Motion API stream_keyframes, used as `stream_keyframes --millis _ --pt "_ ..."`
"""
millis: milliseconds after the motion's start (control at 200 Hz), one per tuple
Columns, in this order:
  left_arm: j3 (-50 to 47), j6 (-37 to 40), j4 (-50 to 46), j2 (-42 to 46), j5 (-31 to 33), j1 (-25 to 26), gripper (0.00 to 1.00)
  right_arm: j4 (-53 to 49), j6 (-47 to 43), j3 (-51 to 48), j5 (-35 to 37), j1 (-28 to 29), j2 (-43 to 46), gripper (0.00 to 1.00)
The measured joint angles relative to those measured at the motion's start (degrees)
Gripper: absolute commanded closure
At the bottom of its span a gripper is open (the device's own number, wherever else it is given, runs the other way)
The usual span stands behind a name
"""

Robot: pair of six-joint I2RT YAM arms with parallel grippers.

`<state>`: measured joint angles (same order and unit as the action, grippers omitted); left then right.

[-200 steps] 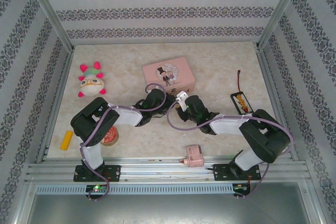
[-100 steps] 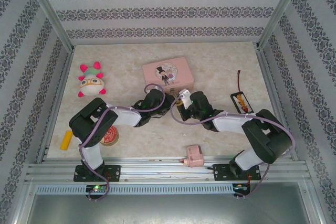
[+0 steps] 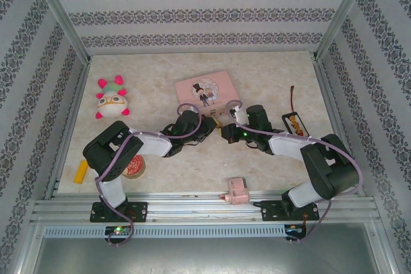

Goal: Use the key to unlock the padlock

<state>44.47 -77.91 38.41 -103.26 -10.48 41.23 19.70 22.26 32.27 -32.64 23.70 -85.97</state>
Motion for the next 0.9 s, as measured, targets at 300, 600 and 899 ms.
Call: stream_keyframes --millis 300,600,899 --pt "0.0 -0.2 -0.7 0.7 0.2 0.0 0.94 -0.6 6.2 0.7 -2.9 -0.7 -0.3 1.00" --pt "-0.8 -0.6 0.6 1.0 0.2 0.1 0.78 -0.5 7.0 0.8 -4.4 -1.2 -0.4 1.00" --pt "-3.0 -1.1 1.2 1.3 1.2 0.0 0.53 -0.1 7.9 1.1 -3.0 -3.0 -0.9 1.00"
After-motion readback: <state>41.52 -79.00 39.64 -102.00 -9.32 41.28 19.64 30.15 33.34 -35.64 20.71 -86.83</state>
